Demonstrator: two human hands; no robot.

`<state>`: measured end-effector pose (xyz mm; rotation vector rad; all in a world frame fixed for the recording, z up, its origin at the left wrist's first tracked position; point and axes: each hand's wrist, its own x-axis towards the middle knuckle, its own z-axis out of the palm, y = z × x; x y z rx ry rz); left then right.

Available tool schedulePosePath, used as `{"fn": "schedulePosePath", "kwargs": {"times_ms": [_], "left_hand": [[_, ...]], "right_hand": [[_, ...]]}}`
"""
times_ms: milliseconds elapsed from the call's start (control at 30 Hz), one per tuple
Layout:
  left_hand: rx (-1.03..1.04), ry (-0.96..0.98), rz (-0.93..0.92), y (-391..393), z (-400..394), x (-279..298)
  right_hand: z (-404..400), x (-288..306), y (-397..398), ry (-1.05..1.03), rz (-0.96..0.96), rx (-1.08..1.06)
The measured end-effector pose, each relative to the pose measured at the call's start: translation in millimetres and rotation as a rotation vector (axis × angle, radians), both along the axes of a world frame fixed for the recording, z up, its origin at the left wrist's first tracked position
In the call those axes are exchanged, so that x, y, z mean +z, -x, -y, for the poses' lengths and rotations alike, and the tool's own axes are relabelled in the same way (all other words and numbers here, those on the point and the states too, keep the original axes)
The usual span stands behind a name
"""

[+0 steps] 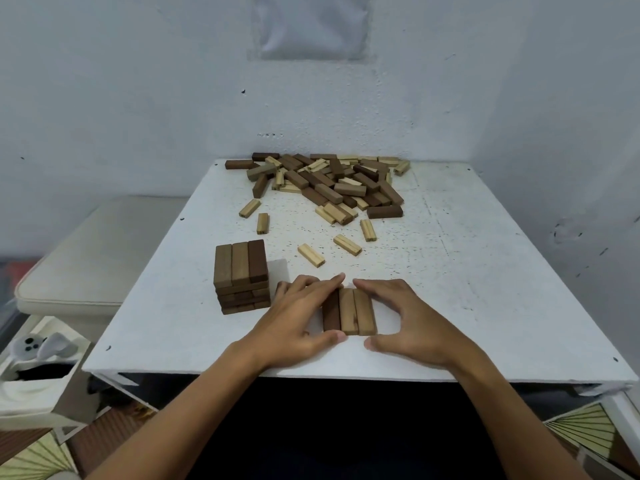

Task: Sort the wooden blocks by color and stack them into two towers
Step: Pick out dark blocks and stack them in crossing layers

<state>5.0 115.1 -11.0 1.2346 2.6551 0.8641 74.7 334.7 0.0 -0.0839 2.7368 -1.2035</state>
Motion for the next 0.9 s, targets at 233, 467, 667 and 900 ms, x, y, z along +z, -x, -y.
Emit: {"fn": "schedulePosePath", "kwargs": {"times_ms": [233,467,667,900], "left_hand": [[0.065,-0.021,0.091,-0.6,4.0,-1.4],[0.095,-0.054,-0.101,-4.6,-1.6,2.2],[0.231,-0.043,-0.248,-20.3,-24.3,0.4],[0.149,-0.094,-0.028,-15.4,-20.4,6.1]], "right_hand": [[8.4,-1.1,-1.6,0.055,-0.064,-0.079],[3.5,11.0,5.0,0.078,-0.111,-0.103],[5.1,8.4,12.4,0.051,-0.090,-0.168],[14.9,9.4,-6.4,0.069,-0.109,-0.345]]}}
